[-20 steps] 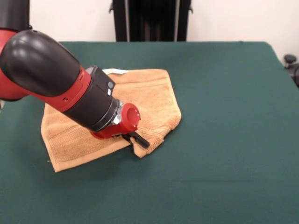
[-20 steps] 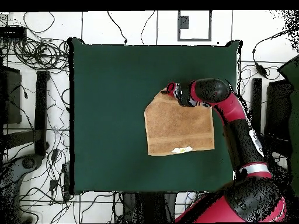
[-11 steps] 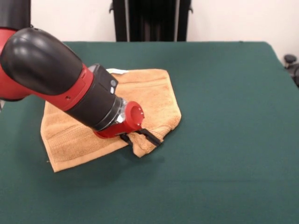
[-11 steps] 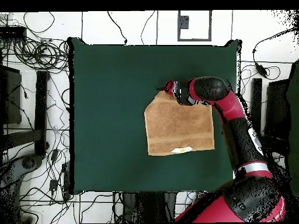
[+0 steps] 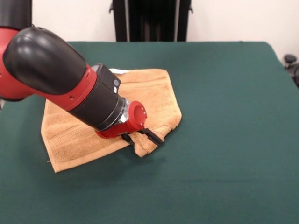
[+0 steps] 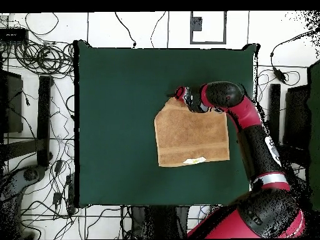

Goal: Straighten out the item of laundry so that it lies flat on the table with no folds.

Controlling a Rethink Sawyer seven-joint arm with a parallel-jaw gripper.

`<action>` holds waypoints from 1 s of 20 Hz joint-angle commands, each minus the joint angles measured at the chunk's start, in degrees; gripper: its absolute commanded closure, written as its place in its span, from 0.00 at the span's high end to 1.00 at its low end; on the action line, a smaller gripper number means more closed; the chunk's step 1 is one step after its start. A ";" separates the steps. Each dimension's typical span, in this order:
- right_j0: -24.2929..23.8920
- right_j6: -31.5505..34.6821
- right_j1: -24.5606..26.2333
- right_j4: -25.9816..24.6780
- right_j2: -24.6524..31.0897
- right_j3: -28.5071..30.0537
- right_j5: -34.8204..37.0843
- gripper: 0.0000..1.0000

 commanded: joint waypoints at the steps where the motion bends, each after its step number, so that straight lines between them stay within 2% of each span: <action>1: 2.81 -10.87 7.73 -3.98 -0.48 4.32 -0.91 1.00; 2: 2.80 -10.52 7.82 -3.75 -0.52 4.29 -0.66 1.00; 3: 2.80 -10.17 7.90 -3.53 -0.56 4.25 -0.41 0.00; 18: 2.54 -10.44 7.90 -3.95 -0.03 4.53 -0.40 0.00; 19: 2.56 -10.37 8.02 -3.72 -0.01 4.44 0.06 1.00; 20: 2.66 -10.43 8.02 -3.71 -0.09 4.24 0.37 1.00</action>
